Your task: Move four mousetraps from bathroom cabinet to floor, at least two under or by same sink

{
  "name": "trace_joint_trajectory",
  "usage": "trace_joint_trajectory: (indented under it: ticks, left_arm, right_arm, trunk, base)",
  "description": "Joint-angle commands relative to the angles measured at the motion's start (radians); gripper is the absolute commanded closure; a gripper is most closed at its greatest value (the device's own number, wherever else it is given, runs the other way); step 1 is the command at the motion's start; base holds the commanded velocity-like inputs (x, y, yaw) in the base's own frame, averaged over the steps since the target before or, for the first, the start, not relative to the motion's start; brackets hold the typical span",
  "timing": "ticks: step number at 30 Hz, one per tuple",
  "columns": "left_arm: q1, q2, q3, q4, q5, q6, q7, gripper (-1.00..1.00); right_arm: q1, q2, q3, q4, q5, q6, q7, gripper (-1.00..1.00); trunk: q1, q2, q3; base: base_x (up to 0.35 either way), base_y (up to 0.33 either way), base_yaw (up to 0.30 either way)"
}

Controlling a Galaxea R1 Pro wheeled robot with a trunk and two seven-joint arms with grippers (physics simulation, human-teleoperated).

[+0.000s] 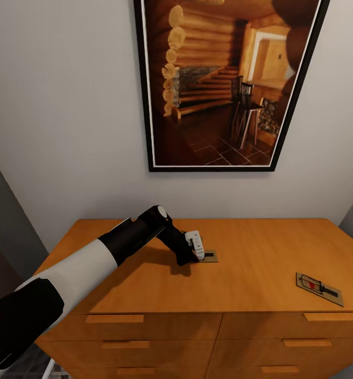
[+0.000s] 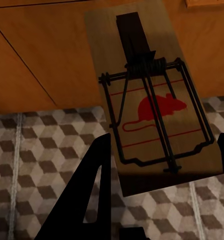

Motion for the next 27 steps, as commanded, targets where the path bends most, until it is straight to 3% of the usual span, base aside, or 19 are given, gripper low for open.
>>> trace_joint_trajectory:
  ticks: [1, 21, 27]
  left_arm:
    - [0.001, 0.000, -0.001, 0.053, -0.012, 0.005, -0.006, 1.00]
    - [0.001, 0.000, 0.005, 0.040, -0.012, 0.005, -0.007, 1.00]
    - [0.001, 0.000, 0.010, -0.019, -0.012, 0.008, -0.007, 1.00]
  right_arm:
    - [-0.001, 0.000, 0.007, 0.000, -0.013, -0.003, 0.007, 1.00]
    - [0.000, 0.000, 0.007, 0.000, -0.013, -0.003, 0.007, 1.00]
    - [0.000, 0.000, 0.007, 0.000, -0.013, -0.003, 0.007, 1.00]
  trunk:
    - [0.000, 0.000, -0.001]
    - [0.000, 0.000, -0.001]
    - [0.000, 0.000, -0.001]
  base:
    - [0.000, 0.000, 0.000]
    - [0.000, 0.000, 0.000]
    - [0.000, 0.000, 0.000]
